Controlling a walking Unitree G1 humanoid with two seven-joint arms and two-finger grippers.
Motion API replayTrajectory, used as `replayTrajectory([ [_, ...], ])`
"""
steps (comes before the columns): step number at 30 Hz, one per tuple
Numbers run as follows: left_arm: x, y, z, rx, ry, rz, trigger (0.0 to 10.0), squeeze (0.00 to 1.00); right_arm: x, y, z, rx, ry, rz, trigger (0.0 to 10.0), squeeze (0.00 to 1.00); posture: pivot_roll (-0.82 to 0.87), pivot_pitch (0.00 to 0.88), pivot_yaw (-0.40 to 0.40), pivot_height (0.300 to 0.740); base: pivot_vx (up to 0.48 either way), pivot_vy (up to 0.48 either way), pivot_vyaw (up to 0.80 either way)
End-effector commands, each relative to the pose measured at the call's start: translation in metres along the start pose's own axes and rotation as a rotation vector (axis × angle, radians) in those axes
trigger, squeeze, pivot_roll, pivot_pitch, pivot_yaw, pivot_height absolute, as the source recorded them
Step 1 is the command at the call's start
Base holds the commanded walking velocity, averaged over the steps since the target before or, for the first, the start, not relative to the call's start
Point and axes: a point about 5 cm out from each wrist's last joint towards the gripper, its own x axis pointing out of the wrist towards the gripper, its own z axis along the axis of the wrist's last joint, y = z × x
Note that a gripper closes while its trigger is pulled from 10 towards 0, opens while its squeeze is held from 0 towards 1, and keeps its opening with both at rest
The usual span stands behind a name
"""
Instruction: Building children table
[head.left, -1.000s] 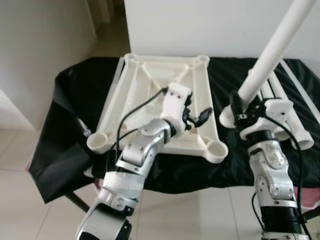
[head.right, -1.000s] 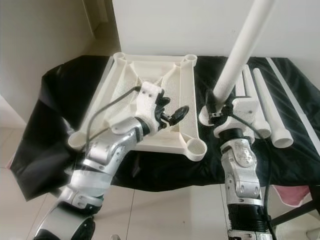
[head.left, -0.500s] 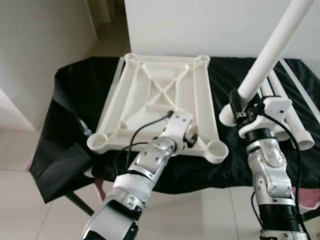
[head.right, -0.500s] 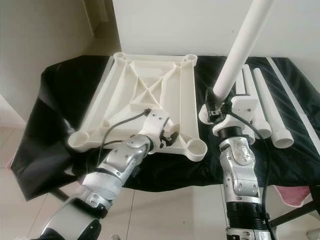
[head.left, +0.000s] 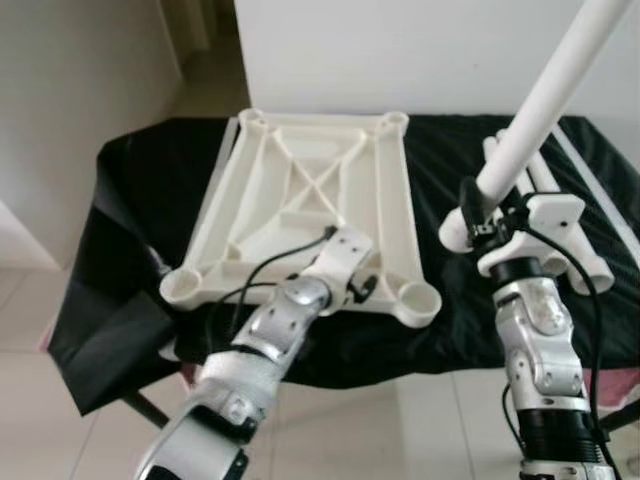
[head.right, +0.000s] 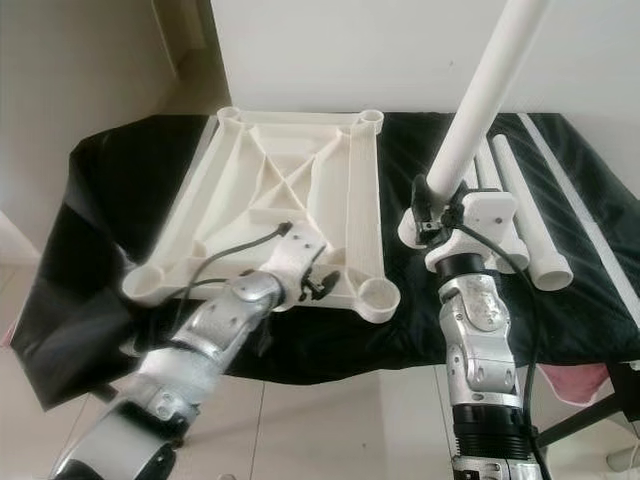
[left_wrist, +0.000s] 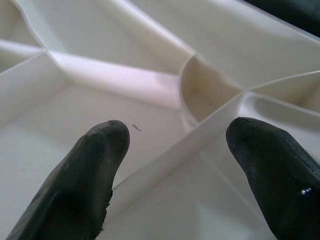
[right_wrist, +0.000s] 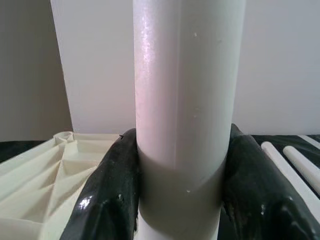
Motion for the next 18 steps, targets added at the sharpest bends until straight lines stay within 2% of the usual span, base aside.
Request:
replayTrajectory([
  [1, -0.004, 0.0, -0.038, -0.03, 0.164, -0.016, 10.0, 0.0, 0.003, 0.003, 0.003, -0.002, -0.021, 0.018, 10.0, 0.0, -0.05, 0.023, 0.009, 0.74, 0.0, 0.0, 0.0],
  [6, -0.02, 0.023, -0.055, 0.023, 0.2, 0.003, 10.0, 0.0, 0.004, 0.01, 0.0, 0.02, -0.012, 0.066, 10.0, 0.0, -0.04, 0.014, -0.002, 0.74, 0.0, 0.0, 0.0],
  [9, -0.023, 0.028, -0.058, 0.027, 0.207, 0.007, 10.0, 0.0, 0.004, 0.013, -0.001, 0.026, -0.006, 0.092, 10.0, 0.0, -0.03, 0.013, -0.005, 0.74, 0.0, 0.0, 0.0],
  [10, -0.027, 0.035, -0.061, 0.049, 0.214, 0.023, 10.0, 0.0, 0.003, 0.02, -0.003, 0.032, 0.004, 0.142, 10.0, 0.0, -0.03, 0.012, -0.009, 0.74, 0.0, 0.0, 0.0],
  [13, -0.028, 0.04, -0.061, 0.052, 0.209, 0.042, 10.0, 0.0, 0.002, 0.023, -0.004, 0.034, 0.01, 0.163, 10.0, 0.0, -0.03, 0.012, -0.013, 0.74, 0.0, 0.0, 0.0],
  [15, -0.028, 0.05, -0.062, 0.03, 0.21, 0.081, 10.0, 0.0, 0.001, 0.029, -0.005, 0.042, 0.019, 0.196, 10.0, 0.0, -0.03, 0.009, -0.018, 0.74, 0.0, 0.0, 0.0],
  [16, -0.028, 0.05, -0.062, 0.03, 0.21, 0.081, 10.0, 0.0, 0.001, 0.029, -0.005, 0.042, 0.019, 0.196, 10.0, 0.0, -0.03, 0.009, -0.018, 0.74, 0.0, 0.0, 0.0],
  [18, -0.029, 0.06, -0.063, 0.043, 0.212, 0.111, 10.0, 0.0, 0.0, 0.034, -0.007, 0.052, 0.03, 0.235, 10.0, 0.0, -0.03, 0.007, -0.02, 0.74, 0.0, 0.0, 0.0],
])
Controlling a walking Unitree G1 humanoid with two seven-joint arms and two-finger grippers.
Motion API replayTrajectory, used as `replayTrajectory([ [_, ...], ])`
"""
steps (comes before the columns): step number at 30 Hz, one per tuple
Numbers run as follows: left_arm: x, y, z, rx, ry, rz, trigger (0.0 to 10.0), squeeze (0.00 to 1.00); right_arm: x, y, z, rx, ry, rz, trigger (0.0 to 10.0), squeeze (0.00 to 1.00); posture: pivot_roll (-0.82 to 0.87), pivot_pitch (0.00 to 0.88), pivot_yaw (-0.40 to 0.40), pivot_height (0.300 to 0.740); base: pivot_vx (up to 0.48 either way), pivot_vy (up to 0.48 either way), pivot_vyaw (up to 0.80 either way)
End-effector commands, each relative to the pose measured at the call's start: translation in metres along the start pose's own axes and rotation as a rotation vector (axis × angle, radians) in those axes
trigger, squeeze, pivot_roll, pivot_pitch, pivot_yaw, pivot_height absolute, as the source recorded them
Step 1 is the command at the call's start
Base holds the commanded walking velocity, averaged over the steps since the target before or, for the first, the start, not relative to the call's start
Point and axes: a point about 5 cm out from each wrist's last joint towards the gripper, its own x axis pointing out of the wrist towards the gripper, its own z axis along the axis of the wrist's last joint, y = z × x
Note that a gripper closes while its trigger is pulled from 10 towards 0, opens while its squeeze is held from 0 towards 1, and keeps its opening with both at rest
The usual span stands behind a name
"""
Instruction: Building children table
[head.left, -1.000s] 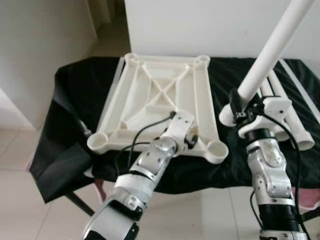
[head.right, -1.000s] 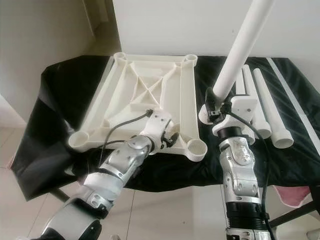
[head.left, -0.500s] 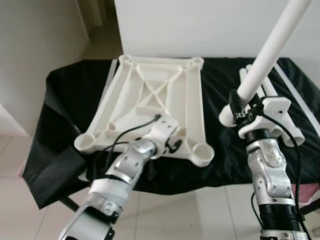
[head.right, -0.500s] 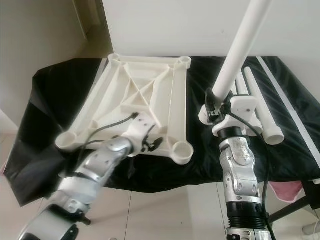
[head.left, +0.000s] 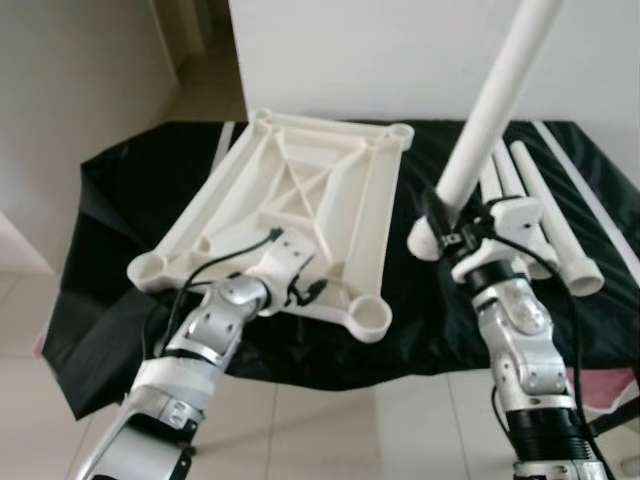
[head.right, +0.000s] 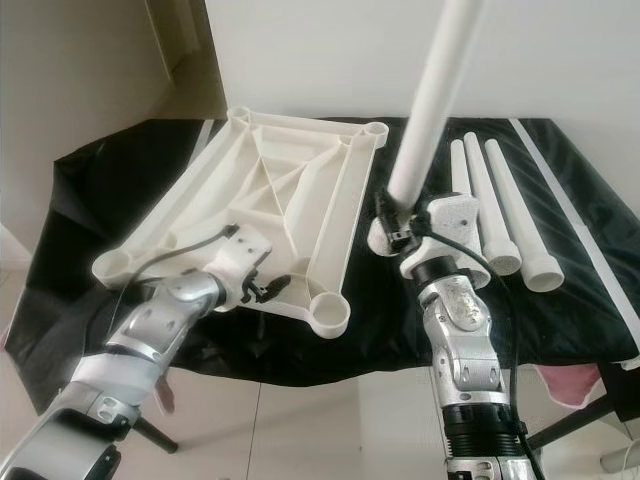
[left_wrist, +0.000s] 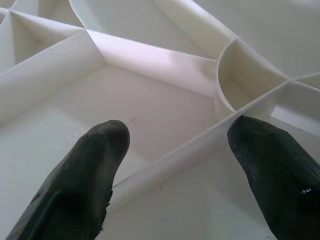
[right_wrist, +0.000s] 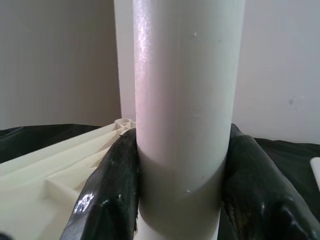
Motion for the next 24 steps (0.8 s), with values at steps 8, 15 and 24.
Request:
replayTrajectory([
  [8, -0.015, 0.01, -0.044, 0.0, 0.131, -0.008, 10.0, 0.0, -0.003, 0.015, -0.001, 0.022, 0.024, 0.114, 10.0, 0.0, -0.04, 0.007, -0.016, 0.74, 0.0, 0.0, 0.0],
  [15, -0.026, -0.014, -0.036, 0.04, 0.003, -0.189, 10.0, 0.0, -0.007, 0.02, -0.004, 0.015, 0.041, 0.135, 10.0, 0.0, -0.04, 0.017, -0.018, 0.74, 0.0, 0.0, 0.0],
  [24, -0.063, -0.063, -0.014, 0.033, -0.261, -0.494, 10.0, 0.0, -0.012, 0.032, -0.009, -0.054, 0.047, 0.167, 10.0, 0.0, -0.03, 0.033, -0.026, 0.74, 0.0, 0.0, 0.0],
])
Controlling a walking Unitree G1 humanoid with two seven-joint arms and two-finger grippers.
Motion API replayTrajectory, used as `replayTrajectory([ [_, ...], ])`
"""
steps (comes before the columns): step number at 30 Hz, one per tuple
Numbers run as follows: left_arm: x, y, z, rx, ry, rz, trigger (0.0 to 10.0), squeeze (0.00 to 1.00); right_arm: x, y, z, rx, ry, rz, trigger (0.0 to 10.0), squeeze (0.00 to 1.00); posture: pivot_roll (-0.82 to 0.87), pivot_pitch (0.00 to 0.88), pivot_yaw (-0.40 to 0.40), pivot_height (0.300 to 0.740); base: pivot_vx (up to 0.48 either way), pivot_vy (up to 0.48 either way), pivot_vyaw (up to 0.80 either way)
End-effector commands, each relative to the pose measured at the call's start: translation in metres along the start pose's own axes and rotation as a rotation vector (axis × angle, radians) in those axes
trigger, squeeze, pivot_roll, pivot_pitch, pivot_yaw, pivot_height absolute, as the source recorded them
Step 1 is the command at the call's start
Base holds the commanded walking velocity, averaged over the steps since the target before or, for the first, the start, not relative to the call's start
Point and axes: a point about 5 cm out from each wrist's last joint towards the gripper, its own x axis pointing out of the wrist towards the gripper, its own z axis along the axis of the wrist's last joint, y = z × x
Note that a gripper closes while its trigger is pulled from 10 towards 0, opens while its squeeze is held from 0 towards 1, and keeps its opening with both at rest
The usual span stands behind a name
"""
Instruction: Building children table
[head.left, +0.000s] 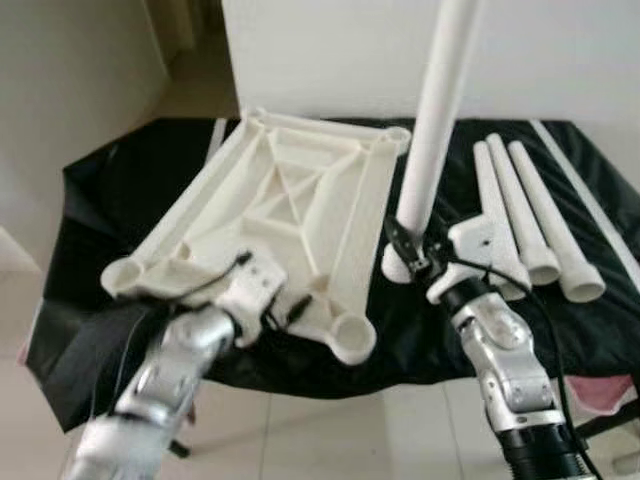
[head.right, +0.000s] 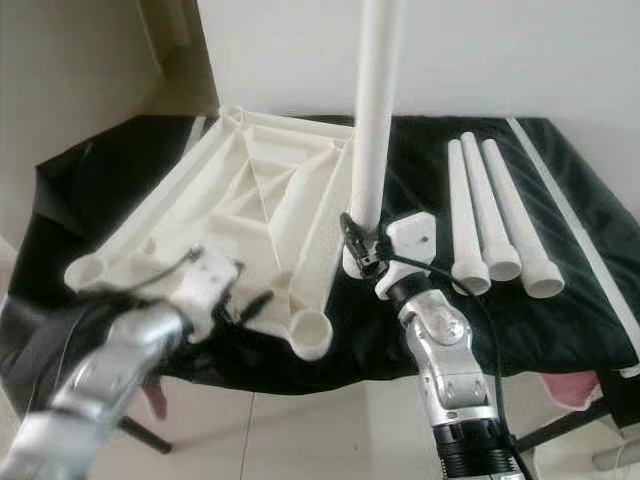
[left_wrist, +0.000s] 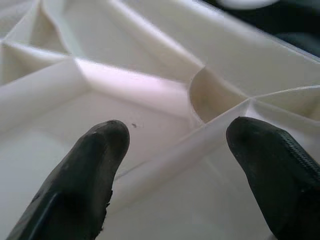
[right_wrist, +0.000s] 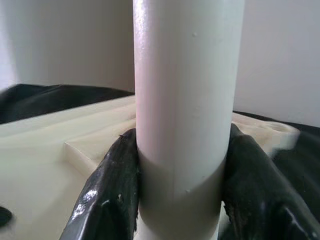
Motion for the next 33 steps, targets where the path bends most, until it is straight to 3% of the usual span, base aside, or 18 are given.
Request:
replayTrajectory([
  [1, -0.005, -0.022, 0.0, -0.005, 0.001, -0.342, 10.0, 0.0, -0.002, 0.004, 0.004, -0.01, -0.034, 0.025, 10.0, 0.0, -0.03, 0.033, -0.026, 0.74, 0.0, 0.0, 0.0],
  [9, -0.002, -0.033, 0.018, -0.015, -0.094, -0.27, 10.0, 0.0, -0.005, 0.017, 0.008, 0.035, -0.072, 0.084, 10.0, 0.0, -0.01, 0.038, -0.036, 0.74, 0.0, 0.0, 0.0],
  [12, 0.005, -0.027, 0.036, 0.003, -0.2, -0.144, 10.0, 0.0, -0.002, 0.017, 0.009, 0.04, -0.084, 0.082, 10.0, 0.0, -0.01, 0.035, -0.039, 0.74, 0.0, 0.0, 0.0],
  [15, 0.003, -0.03, 0.042, -0.046, -0.231, -0.17, 10.0, 0.0, -0.002, 0.017, 0.01, 0.043, -0.093, 0.082, 10.0, 0.0, -0.01, 0.035, -0.04, 0.74, 0.0, 0.0, 0.0],
  [18, -0.006, -0.034, 0.043, -0.041, -0.244, -0.243, 10.0, 0.0, -0.003, 0.018, 0.011, 0.054, -0.098, 0.09, 10.0, 0.0, -0.01, 0.037, -0.04, 0.74, 0.0, 0.0, 0.0],
  [21, -0.019, -0.039, 0.032, -0.041, -0.171, -0.371, 10.0, 0.0, -0.007, 0.019, 0.011, 0.067, -0.094, 0.113, 10.0, 0.0, -0.01, 0.042, -0.04, 0.74, 0.0, 0.0, 0.0],
  [23, -0.021, -0.039, 0.028, -0.033, -0.143, -0.394, 10.0, 0.0, -0.008, 0.019, 0.011, 0.067, -0.093, 0.115, 10.0, 0.0, -0.01, 0.042, -0.04, 0.74, 0.0, 0.0, 0.0],
  [25, -0.024, -0.039, 0.016, 0.028, -0.061, -0.417, 10.0, 0.0, -0.01, 0.018, 0.011, 0.069, -0.091, 0.114, 10.0, 0.0, -0.01, 0.045, -0.04, 0.74, 0.0, 0.0, 0.0],
  [27, -0.025, -0.039, 0.013, 0.051, -0.038, -0.42, 10.0, 0.0, -0.01, 0.018, 0.011, 0.069, -0.091, 0.114, 10.0, 0.0, -0.01, 0.045, -0.04, 0.74, 0.0, 0.0, 0.0],
  [29, -0.02, -0.026, 0.002, 0.111, 0.033, -0.342, 10.0, 0.0, -0.01, 0.018, 0.012, 0.07, -0.094, 0.113, 10.0, 0.0, -0.01, 0.045, -0.04, 0.74, 0.0, 0.0, 0.0],
  [33, -0.019, -0.023, 0.001, 0.123, 0.047, -0.325, 10.0, 0.0, -0.01, 0.018, 0.012, 0.07, -0.096, 0.113, 10.0, 0.0, -0.01, 0.045, -0.04, 0.74, 0.0, 0.0, 0.0],
])
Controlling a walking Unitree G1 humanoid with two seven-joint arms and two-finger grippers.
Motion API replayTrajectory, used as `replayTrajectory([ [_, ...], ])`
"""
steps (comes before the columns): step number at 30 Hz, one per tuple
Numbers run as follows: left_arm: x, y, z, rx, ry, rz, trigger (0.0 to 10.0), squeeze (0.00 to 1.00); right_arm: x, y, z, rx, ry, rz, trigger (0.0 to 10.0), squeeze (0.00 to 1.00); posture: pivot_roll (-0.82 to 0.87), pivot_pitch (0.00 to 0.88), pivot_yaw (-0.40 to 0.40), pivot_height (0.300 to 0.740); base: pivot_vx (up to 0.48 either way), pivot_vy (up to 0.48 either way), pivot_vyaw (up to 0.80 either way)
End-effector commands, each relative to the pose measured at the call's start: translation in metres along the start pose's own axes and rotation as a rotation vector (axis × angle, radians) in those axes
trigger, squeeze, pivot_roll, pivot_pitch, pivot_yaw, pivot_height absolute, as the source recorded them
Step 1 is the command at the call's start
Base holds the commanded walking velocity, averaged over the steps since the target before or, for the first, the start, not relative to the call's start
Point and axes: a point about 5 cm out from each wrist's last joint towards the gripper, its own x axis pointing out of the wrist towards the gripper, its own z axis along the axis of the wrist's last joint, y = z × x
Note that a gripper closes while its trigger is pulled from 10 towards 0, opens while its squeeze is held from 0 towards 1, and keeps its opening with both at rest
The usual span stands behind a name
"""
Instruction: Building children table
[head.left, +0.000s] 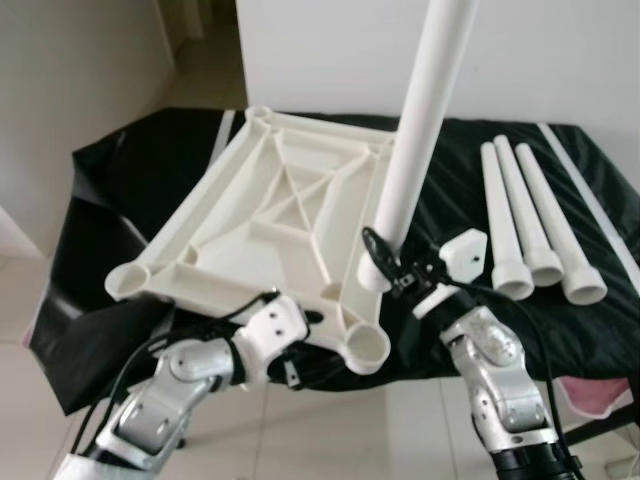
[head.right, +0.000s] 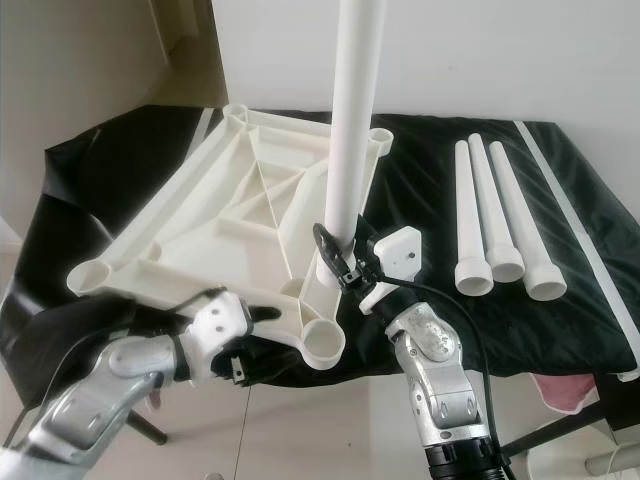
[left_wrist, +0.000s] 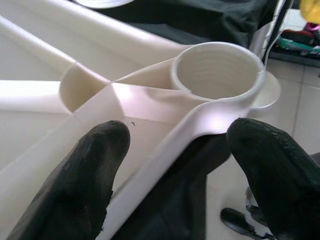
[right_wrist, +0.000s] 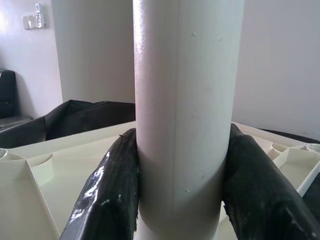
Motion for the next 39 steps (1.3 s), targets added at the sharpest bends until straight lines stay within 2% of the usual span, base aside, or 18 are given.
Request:
replayTrajectory([
  [1, -0.001, 0.002, -0.004, 0.04, 0.033, 0.004, 10.0, 0.0, 0.0, 0.0, 0.003, 0.001, -0.017, 0.0, 10.0, 0.0, -0.01, 0.046, -0.039, 0.74, 0.0, 0.0, 0.0],
  [2, -0.004, 0.016, -0.01, 0.091, 0.088, 0.068, 10.0, 0.0, 0.001, -0.001, 0.004, 0.002, -0.023, -0.007, 10.0, 0.0, -0.01, 0.048, -0.038, 0.74, 0.0, 0.0, 0.0],
  [4, -0.004, 0.016, -0.01, 0.091, 0.088, 0.068, 10.0, 0.0, 0.001, -0.001, 0.004, 0.002, -0.023, -0.007, 10.0, 0.0, -0.01, 0.048, -0.038, 0.74, 0.0, 0.0, 0.0],
  [8, -0.006, 0.028, -0.013, 0.111, 0.126, 0.132, 10.0, 0.0, 0.001, -0.001, 0.005, 0.004, -0.027, -0.009, 10.0, 0.0, -0.02, 0.047, -0.036, 0.74, 0.0, 0.0, 0.0],
  [11, -0.001, 0.057, -0.011, 0.126, 0.149, 0.323, 10.0, 0.0, 0.001, -0.001, 0.005, 0.006, -0.029, -0.01, 10.0, 0.0, -0.02, 0.042, -0.035, 0.74, 0.0, 0.0, 0.0],
  [14, 0.006, 0.068, -0.007, 0.128, 0.139, 0.41, 10.0, 0.0, 0.0, -0.001, 0.005, 0.006, -0.028, -0.012, 10.0, 0.0, -0.03, 0.04, -0.034, 0.74, 0.0, 0.0, 0.0],
  [16, 0.007, 0.07, -0.006, 0.133, 0.136, 0.429, 10.0, 0.0, 0.0, -0.001, 0.005, 0.006, -0.028, -0.012, 10.0, 0.0, -0.03, 0.04, -0.034, 0.74, 0.0, 0.0, 0.0],
  [19, 0.016, 0.082, 0.0, 0.117, 0.114, 0.555, 10.0, 0.0, 0.0, 0.0, 0.005, 0.006, -0.026, -0.011, 10.0, 0.0, -0.03, 0.036, -0.033, 0.74, 0.0, 0.0, 0.0],
  [25, 0.021, 0.081, 0.003, 0.092, 0.089, 0.561, 10.0, 0.0, -0.003, 0.0, 0.002, 0.006, -0.015, -0.016, 10.0, 0.0, -0.03, 0.034, -0.03, 0.74, 0.0, 0.0, 0.0],
  [26, 0.024, 0.075, 0.003, 0.043, 0.055, 0.538, 10.0, 0.0, -0.009, -0.001, -0.003, 0.004, 0.006, -0.037, 10.0, 0.0, -0.03, 0.034, -0.027, 0.74, 0.0, 0.0, 0.0],
  [29, 0.025, 0.072, 0.004, 0.031, 0.035, 0.521, 10.0, 0.0, -0.012, -0.002, -0.006, 0.002, 0.016, -0.047, 10.0, 0.0, -0.03, 0.033, -0.026, 0.74, 0.0, 0.0, 0.0],
  [31, 0.027, 0.066, 0.006, 0.018, 0.006, 0.486, 10.0, 0.0, -0.016, -0.002, -0.009, 0.004, 0.027, -0.057, 10.0, 0.0, -0.03, 0.033, -0.026, 0.74, 0.0, 0.0, 0.0],
  [33, 0.03, 0.047, 0.013, -0.012, -0.083, 0.355, 10.0, 0.0, -0.021, -0.002, -0.012, -0.001, 0.038, -0.068, 10.0, 0.0, -0.02, 0.033, -0.025, 0.74, 0.0, 0.0, 0.0],
  [34, 0.03, 0.047, 0.013, -0.012, -0.083, 0.355, 10.0, 0.0, -0.021, -0.002, -0.012, -0.001, 0.038, -0.068, 10.0, 0.0, -0.02, 0.033, -0.025, 0.74, 0.0, 0.0, 0.0],
  [35, 0.031, 0.038, 0.016, -0.033, -0.114, 0.297, 10.0, 0.0, -0.023, -0.002, -0.013, -0.005, 0.043, -0.07, 10.0, 0.0, -0.02, 0.034, -0.024, 0.74, 0.0, 0.0, 0.0],
  [39, 0.032, 0.026, 0.018, -0.068, -0.13, 0.225, 10.0, 0.0, -0.026, -0.001, -0.014, -0.01, 0.051, -0.068, 10.0, 0.0, -0.01, 0.04, -0.023, 0.74, 0.0, 0.0, 0.0],
])
